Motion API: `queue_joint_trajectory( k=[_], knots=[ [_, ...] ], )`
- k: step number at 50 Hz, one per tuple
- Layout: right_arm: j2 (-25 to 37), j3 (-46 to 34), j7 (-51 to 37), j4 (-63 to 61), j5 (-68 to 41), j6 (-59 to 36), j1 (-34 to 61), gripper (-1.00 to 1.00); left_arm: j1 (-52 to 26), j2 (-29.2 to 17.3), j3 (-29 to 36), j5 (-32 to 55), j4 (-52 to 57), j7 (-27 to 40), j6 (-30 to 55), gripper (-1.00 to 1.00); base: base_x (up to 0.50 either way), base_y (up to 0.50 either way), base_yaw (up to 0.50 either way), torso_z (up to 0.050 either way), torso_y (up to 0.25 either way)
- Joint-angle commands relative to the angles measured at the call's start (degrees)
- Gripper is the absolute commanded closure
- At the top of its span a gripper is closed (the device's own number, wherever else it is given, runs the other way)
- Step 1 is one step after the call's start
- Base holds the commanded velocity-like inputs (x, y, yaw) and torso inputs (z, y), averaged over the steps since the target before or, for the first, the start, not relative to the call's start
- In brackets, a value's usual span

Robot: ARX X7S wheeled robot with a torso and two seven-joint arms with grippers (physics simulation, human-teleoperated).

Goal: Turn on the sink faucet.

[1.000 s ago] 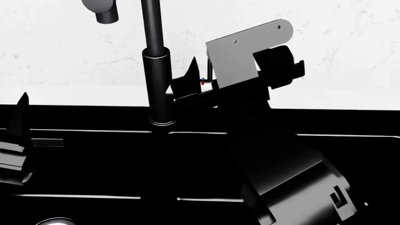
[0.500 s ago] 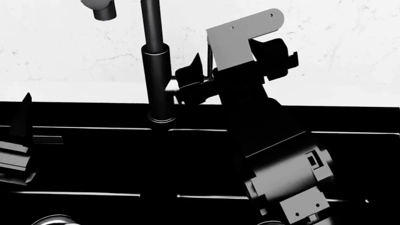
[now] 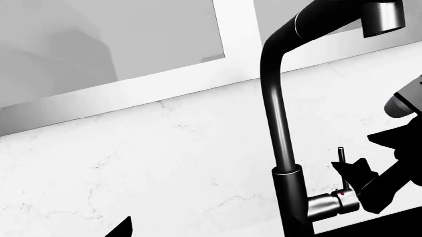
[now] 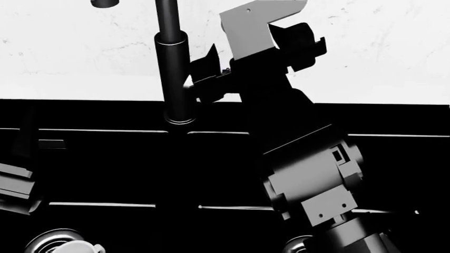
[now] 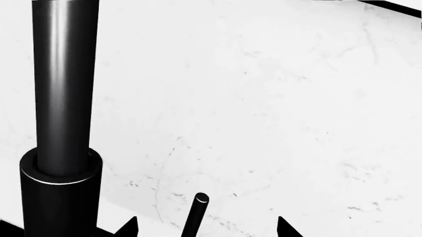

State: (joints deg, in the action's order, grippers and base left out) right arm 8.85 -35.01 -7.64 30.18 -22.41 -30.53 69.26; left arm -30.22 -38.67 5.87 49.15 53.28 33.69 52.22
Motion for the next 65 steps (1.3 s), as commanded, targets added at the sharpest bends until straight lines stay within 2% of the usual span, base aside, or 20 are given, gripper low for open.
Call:
queue_joint_trajectory(
  k=[1,13,23,27,31,36,65],
  knots=[
    [-0.96,-0.48,0.78,3.09,0.33,1.44,1.85,-1.00,-0.14,-0.67,0.84,-0.25,0.50,0.02,-0.05,-1.00,0.00,0.00,0.00,0.037,-0.166],
    [-1.17,-0.34,0.99,4.60,0.20,2.38,3.18,-1.00,-0.43,-0.90,0.02,1.38,1.28,0.77,-0.19,-1.00,0.00,0.00,0.00,0.036,-0.165],
    [-1.61,0.04,1.18,6.83,0.14,3.62,5.03,-1.00,1.18,-1.52,-0.56,1.50,1.92,0.24,-1.90,-1.00,0.00,0.00,0.00,0.000,0.000],
    [-1.90,0.03,1.33,7.94,0.19,4.11,5.76,-1.00,-0.62,-2.24,1.18,1.02,2.04,1.41,0.57,-1.00,0.00,0.00,0.00,0.008,-0.046],
    [-1.96,0.22,1.44,8.86,0.05,4.77,5.91,-1.00,-0.06,-2.04,-1.60,4.14,2.06,1.48,-0.77,-1.00,0.00,0.00,0.00,0.027,-0.136],
    [-1.58,0.93,1.15,10.15,-0.18,6.05,5.78,-1.00,0.77,-1.93,-0.64,2.94,1.68,0.92,-1.55,-1.00,0.00,0.00,0.00,0.000,0.000],
    [10.06,9.91,-8.28,-8.56,-6.16,0.11,-3.30,-1.00,2.75,-2.50,0.40,1.25,0.94,0.79,-3.77,-1.00,0.00,0.00,0.00,0.000,0.000]
  ],
)
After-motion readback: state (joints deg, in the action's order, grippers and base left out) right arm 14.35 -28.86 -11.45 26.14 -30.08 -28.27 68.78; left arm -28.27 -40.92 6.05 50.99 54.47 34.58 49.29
